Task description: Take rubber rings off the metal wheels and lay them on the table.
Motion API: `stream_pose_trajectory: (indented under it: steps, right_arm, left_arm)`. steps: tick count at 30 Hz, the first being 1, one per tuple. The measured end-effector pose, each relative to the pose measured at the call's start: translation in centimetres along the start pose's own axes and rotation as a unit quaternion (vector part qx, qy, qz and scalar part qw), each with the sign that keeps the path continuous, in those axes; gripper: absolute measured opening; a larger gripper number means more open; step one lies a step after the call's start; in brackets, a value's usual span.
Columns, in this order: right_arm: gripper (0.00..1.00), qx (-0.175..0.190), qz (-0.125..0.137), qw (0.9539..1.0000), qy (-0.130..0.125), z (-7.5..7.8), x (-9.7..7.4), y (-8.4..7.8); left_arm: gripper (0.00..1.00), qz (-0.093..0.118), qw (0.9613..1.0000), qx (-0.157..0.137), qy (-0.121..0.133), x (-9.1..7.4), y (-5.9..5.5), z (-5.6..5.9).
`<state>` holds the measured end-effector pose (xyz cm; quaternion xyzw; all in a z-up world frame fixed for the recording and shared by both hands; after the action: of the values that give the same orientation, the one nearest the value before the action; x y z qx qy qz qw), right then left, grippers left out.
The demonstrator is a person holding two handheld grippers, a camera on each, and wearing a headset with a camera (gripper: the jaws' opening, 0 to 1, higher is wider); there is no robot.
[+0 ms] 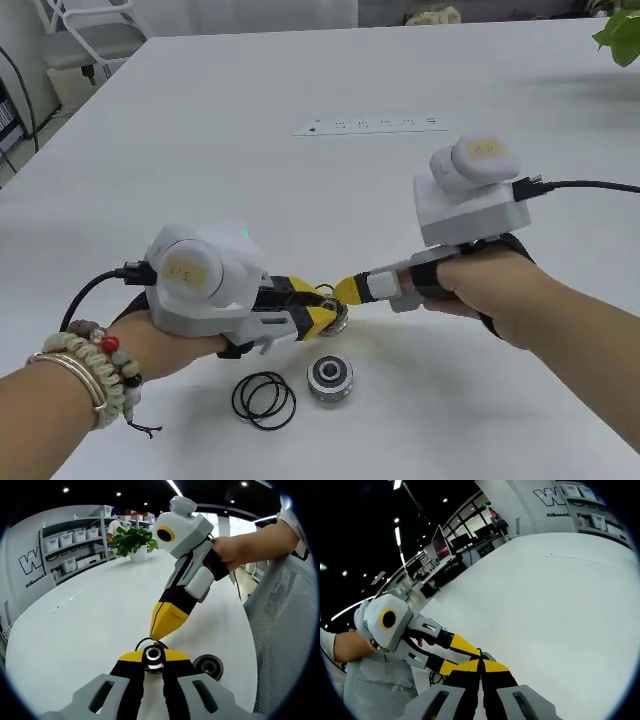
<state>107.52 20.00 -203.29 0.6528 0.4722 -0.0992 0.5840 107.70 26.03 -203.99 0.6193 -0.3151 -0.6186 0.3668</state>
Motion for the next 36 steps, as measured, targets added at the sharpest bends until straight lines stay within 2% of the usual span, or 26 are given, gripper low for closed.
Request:
stream_pose_trajectory:
  steps: [6,9,11,13,17,22,28,32,36]
  right_arm:
    - [0.00,0.007,-0.008,0.9999,-0.011,0.5,0.1,-0.3]
    - [0.00,0.007,-0.006,0.9999,-0.012,0.5,0.0,-0.2]
    - [0.00,0.007,-0.004,0.9999,-0.012,0.6,-0.1,-0.1]
    - [0.00,0.008,-0.002,0.9999,-0.012,0.8,-0.2,0.1]
    - [0.00,0.009,0.002,0.9999,-0.011,0.9,-0.5,0.3]
    - [0.00,0.008,0.007,0.9999,-0.012,0.8,-0.9,0.6]
    - [0.00,0.004,0.015,0.9998,-0.007,0.4,-1.2,1.1]
    - [0.00,0.003,0.020,0.9998,-0.003,0.0,-1.5,1.4]
    - [0.00,0.002,0.024,0.9997,0.003,-0.5,-1.8,1.7]
  left_arm:
    - [0.09,-0.016,0.9998,-0.002,-0.014,-0.1,0.4,-0.1]
    - [0.14,-0.010,0.9995,-0.007,-0.029,-0.6,1.1,0.1]
    - [0.18,-0.009,0.9993,0.014,-0.033,-1.2,2.0,0.3]
    - [0.20,-0.008,0.9991,0.017,-0.038,-1.7,2.7,0.5]
    - [0.32,-0.003,0.9985,0.030,-0.047,-2.9,4.0,0.9]
    - [0.38,-0.029,0.9962,0.056,-0.060,-4.8,4.8,1.6]
    - [0.48,-0.022,0.9962,0.067,-0.050,-7.8,6.0,2.2]
    - [0.55,-0.032,0.9954,0.080,-0.042,-10.0,6.0,3.1]
    - [0.58,-0.021,0.9963,0.078,-0.030,-12.2,6.1,4.2]
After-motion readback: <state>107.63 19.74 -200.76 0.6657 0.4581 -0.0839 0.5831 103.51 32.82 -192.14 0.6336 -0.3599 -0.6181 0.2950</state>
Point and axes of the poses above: the centre of the closed fingertips' face, and the gripper's own axes: x roughly forward along the fingers, z roughly to its right, y roughly out of its top, the point moved 4 cm from there along -x, roughly backward along the fingers, and after that the axes turned 15 degrees about -y, right-handed, at the moved point
